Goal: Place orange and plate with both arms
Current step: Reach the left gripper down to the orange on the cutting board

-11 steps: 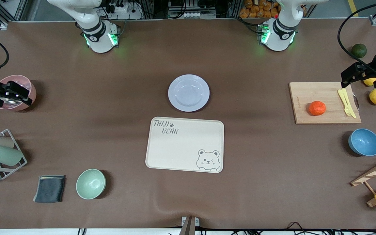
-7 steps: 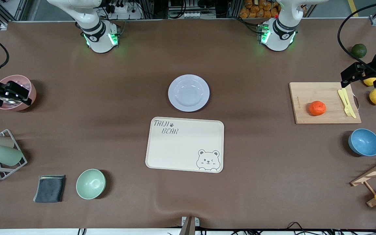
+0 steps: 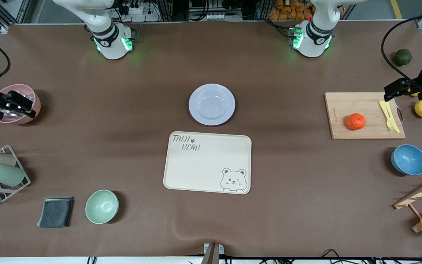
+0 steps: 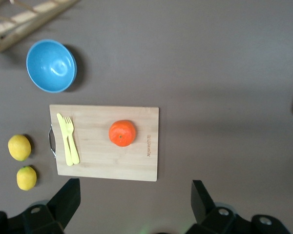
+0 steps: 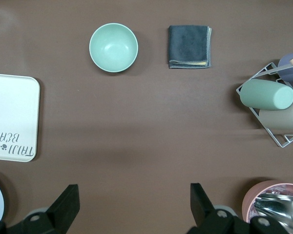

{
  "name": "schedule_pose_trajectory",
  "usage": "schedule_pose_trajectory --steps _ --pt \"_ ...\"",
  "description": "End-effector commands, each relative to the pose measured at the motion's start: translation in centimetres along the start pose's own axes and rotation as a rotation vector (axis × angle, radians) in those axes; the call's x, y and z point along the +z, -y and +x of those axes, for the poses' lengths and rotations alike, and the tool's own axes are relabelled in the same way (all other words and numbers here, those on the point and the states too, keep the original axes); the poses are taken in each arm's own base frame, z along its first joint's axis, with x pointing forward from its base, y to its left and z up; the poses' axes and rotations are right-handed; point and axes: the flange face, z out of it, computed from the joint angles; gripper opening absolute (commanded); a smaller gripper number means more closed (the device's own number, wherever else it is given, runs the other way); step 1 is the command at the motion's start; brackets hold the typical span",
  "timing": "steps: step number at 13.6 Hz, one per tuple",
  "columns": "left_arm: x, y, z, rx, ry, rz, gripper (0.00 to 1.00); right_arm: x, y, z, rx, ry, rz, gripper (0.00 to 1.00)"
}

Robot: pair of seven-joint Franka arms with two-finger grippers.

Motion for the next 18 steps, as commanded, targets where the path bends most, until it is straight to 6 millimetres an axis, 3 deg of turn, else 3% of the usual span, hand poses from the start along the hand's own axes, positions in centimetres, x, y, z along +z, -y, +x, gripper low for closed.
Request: schedule_pose_trajectory --steps 1,3,7,10,14,18 --pt "2.8 2.2 0.0 -0.019 0.029 0.000 1.00 -0.1 0.0 0.0 0.003 0.006 -0.018 1.00" --pt "6.9 5.5 0.8 0.012 0.078 -0.022 1.00 -0.1 0.0 0.0 0.003 0.007 -0.019 1.00" --pt "17.3 6.5 -1.1 -0.005 0.086 -0.029 1.00 0.9 -0.7 0.3 0.015 0.021 -0.023 1.00" --pt "23.4 6.8 -2.4 -0.006 0.066 -0.021 1.00 2.2 -1.1 0.7 0.021 0.044 -0.019 1.00" --pt "28.7 8.3 -3.6 -0.014 0.072 -0.007 1.00 5.6 -1.0 1.3 0.041 0.114 0.027 1.00" --pt "31.2 8.2 -3.2 -0.011 0.088 -0.015 1.00 7.0 -0.2 1.4 0.036 0.143 0.076 1.00"
